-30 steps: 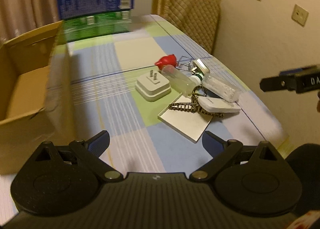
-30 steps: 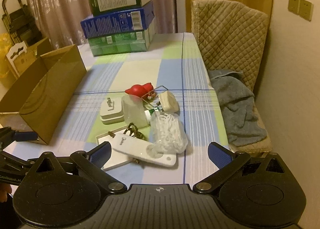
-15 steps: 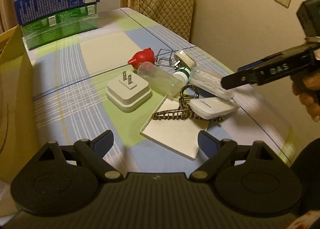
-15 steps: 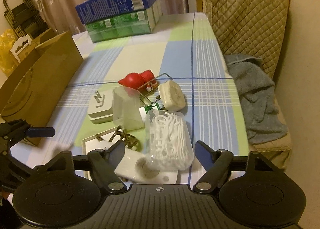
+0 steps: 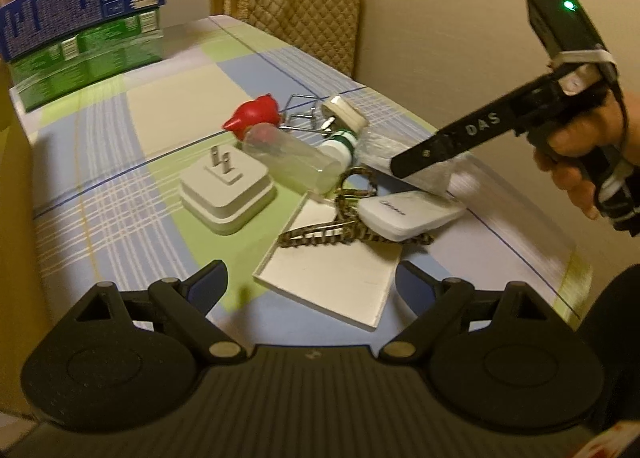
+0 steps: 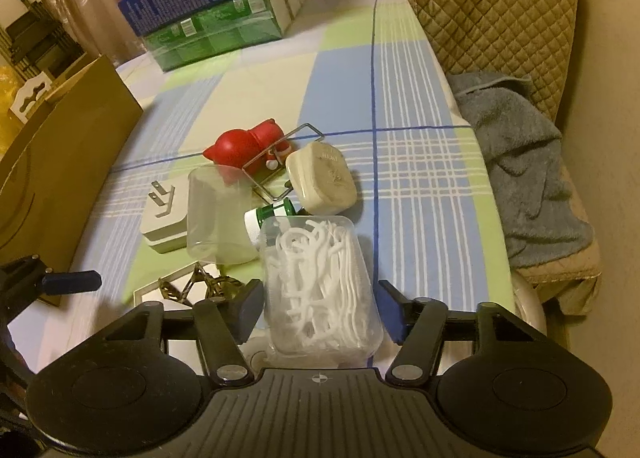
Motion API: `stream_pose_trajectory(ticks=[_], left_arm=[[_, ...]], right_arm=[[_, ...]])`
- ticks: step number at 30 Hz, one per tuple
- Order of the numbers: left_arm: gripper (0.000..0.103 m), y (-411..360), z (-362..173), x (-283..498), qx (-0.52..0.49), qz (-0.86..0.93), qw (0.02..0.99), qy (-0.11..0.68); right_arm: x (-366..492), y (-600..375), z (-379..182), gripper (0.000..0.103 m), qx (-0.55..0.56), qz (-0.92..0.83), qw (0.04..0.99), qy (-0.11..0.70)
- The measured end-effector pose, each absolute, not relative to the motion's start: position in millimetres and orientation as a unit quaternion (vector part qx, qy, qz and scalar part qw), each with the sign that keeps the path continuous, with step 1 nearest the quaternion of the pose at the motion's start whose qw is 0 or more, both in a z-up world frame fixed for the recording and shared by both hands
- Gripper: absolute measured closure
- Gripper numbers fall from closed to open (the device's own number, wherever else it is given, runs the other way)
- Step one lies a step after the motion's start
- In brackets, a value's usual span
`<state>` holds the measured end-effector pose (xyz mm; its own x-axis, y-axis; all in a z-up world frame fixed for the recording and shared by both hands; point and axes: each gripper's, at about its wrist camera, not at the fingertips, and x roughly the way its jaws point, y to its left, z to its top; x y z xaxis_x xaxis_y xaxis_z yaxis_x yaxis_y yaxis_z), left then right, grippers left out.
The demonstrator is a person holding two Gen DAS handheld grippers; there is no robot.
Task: Organize rigid objects
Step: 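Lift the floss box with the right gripper while the left gripper approaches the white remote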
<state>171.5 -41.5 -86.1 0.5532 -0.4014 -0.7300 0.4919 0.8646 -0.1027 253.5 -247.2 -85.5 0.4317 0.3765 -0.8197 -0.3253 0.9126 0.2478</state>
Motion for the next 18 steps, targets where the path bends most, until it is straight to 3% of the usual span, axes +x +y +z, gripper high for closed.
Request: stream_pose_trajectory(ticks=[9, 18], left_arm=[[0.030, -55.5, -79.2, 177.3, 0.089, -0.282, 0.875, 0.383], [0.037, -82.3, -72.3, 181.4, 0.133, -0.339, 0.858, 0.362]], right_arm=[[239.0, -247.1, -71.7, 0.050, 0.011, 0.194, 0.857, 0.478], [214.5, -243.0, -59.7, 0.050, -0.015, 0.192, 0.864, 0.465]])
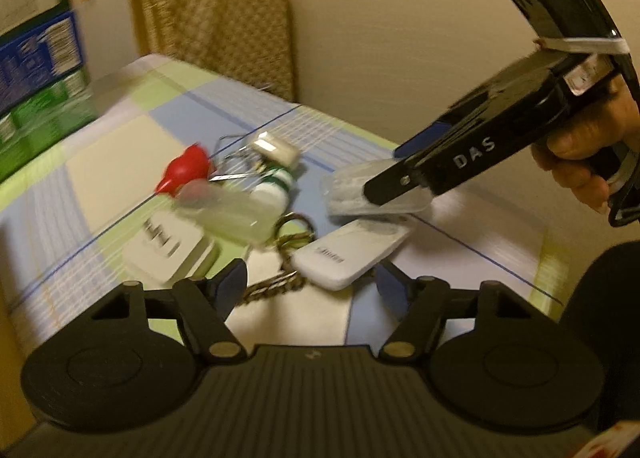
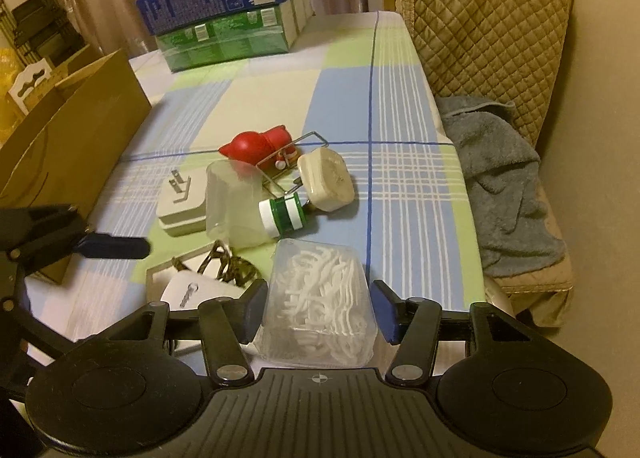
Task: Organize rigid objects
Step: 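Lift the floss box with the right gripper while the left gripper approaches the white remote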
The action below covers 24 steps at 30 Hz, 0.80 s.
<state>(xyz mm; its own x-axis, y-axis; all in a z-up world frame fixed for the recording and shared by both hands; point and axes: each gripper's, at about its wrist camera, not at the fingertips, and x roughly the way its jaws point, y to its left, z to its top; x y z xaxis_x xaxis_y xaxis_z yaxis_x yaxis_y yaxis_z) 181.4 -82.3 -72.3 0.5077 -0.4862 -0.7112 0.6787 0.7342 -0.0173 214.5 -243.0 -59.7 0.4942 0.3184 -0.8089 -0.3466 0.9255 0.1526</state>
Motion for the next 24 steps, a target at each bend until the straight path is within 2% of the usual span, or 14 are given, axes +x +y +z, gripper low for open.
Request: stream_pose_trajectory(ticks=[4, 9, 15, 24], left_arm=[[0.041, -92.7, -75.7, 189.7, 0.146, -0.360, 0.848, 0.362], [0.056, -102.9, -80.3, 197.4, 0.163, -0.377, 0.835, 0.366], [0.066, -103.7, -78.8, 190.6, 0.174, -0.375, 0.834, 0.366], [0.068, -96.8, -76.0, 169.8, 0.157, -0.349, 0.846, 0.371]], right_arm=[[206.5, -243.4, -55.3, 0.050, -0.021, 0.184, 0.868, 0.460], [200.5, -249.3, -53.5, 0.050, -0.022, 0.178, 0.869, 0.461], [195.9, -256.5, -50.7, 0.050, -0.015, 0.170, 0.870, 0.462], [190.1, -256.9, -55.6, 0.050, -0.019, 0.165, 0.869, 0.467]])
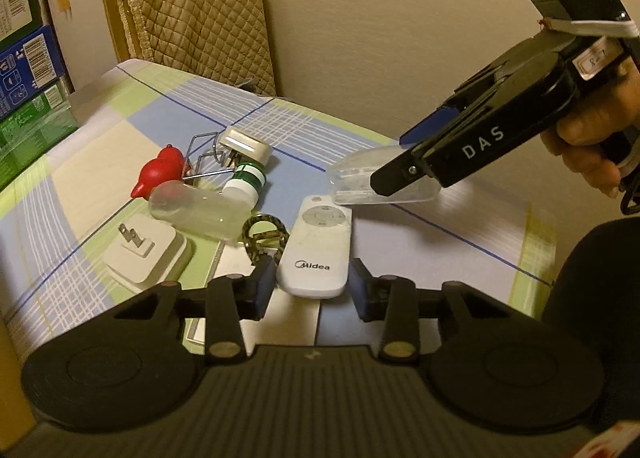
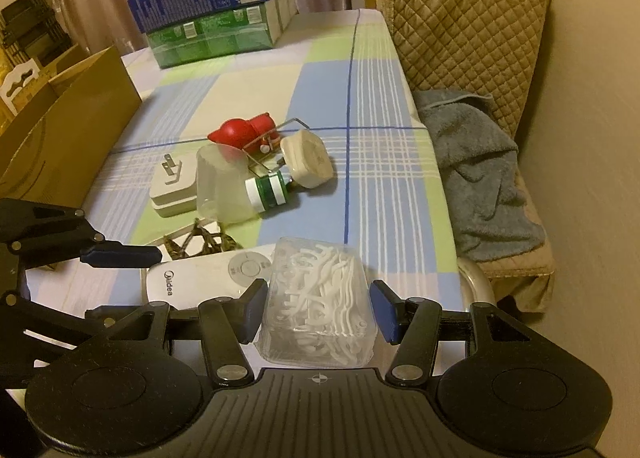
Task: Organize rigid objects
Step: 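Lift the floss box with the right gripper while the left gripper approaches the white remote, then close the left gripper on the white Midea remote and lift it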
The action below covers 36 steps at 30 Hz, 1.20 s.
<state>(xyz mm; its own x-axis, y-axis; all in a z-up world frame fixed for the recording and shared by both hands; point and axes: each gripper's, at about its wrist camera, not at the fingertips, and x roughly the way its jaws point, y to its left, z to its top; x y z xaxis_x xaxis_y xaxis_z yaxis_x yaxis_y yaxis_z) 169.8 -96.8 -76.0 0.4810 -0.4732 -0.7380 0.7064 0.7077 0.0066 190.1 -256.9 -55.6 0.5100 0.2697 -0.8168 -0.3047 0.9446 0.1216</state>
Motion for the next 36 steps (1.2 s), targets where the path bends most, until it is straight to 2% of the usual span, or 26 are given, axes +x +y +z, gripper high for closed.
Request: stream_pose_trajectory(ticks=[13, 27, 36], left_arm=[[0.067, -121.7, -82.9, 177.5, 0.194, -0.342, 0.839, 0.376], [0.067, -66.8, -81.0, 109.9, 0.157, -0.317, 0.856, 0.378], [0.066, -82.5, -88.0, 110.5, 0.174, -0.314, 0.857, 0.371]], right_arm=[[183.9, -271.9, -58.1, 0.050, -0.005, 0.146, 0.873, 0.466], [182.0, -255.0, -63.4, 0.050, -0.031, 0.166, 0.863, 0.476], [184.6, -246.7, -80.0, 0.051, -0.054, 0.180, 0.839, 0.511]])
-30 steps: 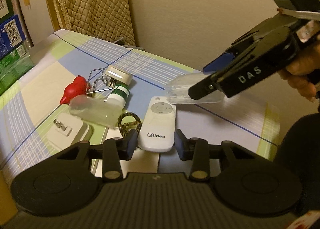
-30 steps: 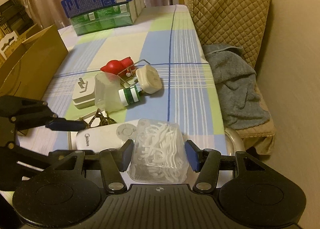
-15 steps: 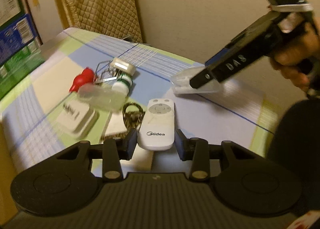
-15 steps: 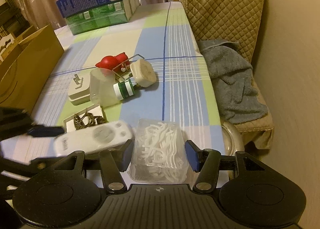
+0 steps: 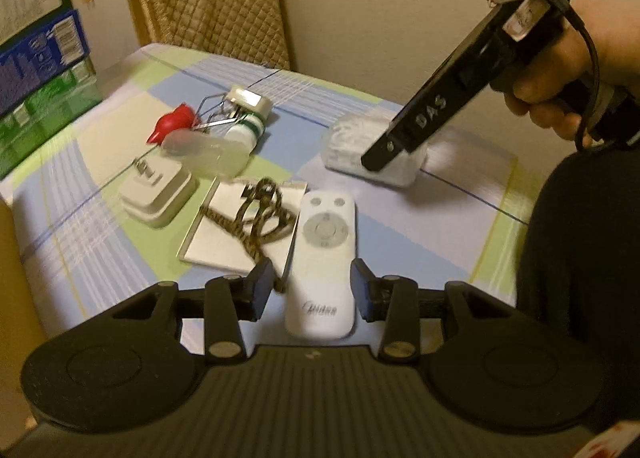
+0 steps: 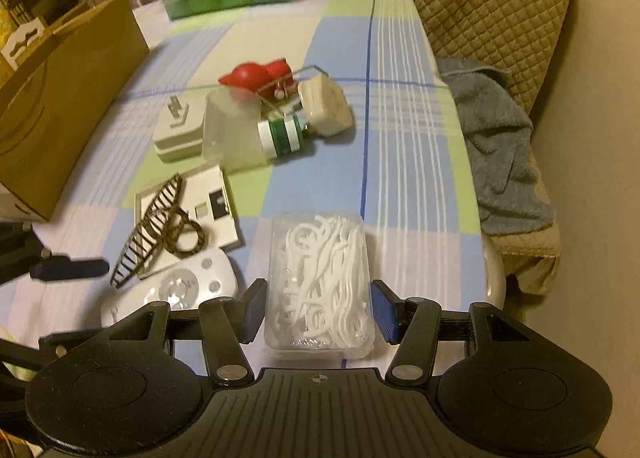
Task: Organize rigid objects
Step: 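Close the left gripper on the white Midea remote and lift it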
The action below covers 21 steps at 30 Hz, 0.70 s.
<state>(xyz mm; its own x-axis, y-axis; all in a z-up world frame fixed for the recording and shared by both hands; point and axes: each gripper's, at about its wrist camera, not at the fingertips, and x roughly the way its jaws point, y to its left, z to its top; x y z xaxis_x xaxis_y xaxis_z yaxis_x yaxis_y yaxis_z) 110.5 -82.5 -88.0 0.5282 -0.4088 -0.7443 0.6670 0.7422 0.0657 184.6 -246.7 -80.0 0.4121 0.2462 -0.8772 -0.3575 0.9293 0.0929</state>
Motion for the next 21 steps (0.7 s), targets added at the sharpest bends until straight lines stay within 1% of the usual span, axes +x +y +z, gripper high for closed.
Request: stream_pose_trajectory(ticks=[6, 11, 13, 21], left_arm=[[0.066, -106.6, -102.1, 117.6, 0.220, -0.339, 0.835, 0.374], [0.059, -114.6, -113.1, 126.7, 0.236, -0.326, 0.832, 0.382], [0.059, -112.8, -114.3, 133.0, 0.220, -0.325, 0.831, 0.394], [0.061, -118.8, -111.3, 130.7, 0.228, -0.310, 0.824, 0.416]], right_arm=[[185.9, -249.2, -84.9, 0.051, -0.049, 0.183, 0.833, 0.520], [187.5, -251.0, -86.7, 0.050, -0.044, 0.184, 0.830, 0.525], [187.9, -251.0, -87.0, 0.050, -0.043, 0.185, 0.830, 0.524], [194.3, -249.5, -92.1, 0.047, -0.046, 0.188, 0.828, 0.526]])
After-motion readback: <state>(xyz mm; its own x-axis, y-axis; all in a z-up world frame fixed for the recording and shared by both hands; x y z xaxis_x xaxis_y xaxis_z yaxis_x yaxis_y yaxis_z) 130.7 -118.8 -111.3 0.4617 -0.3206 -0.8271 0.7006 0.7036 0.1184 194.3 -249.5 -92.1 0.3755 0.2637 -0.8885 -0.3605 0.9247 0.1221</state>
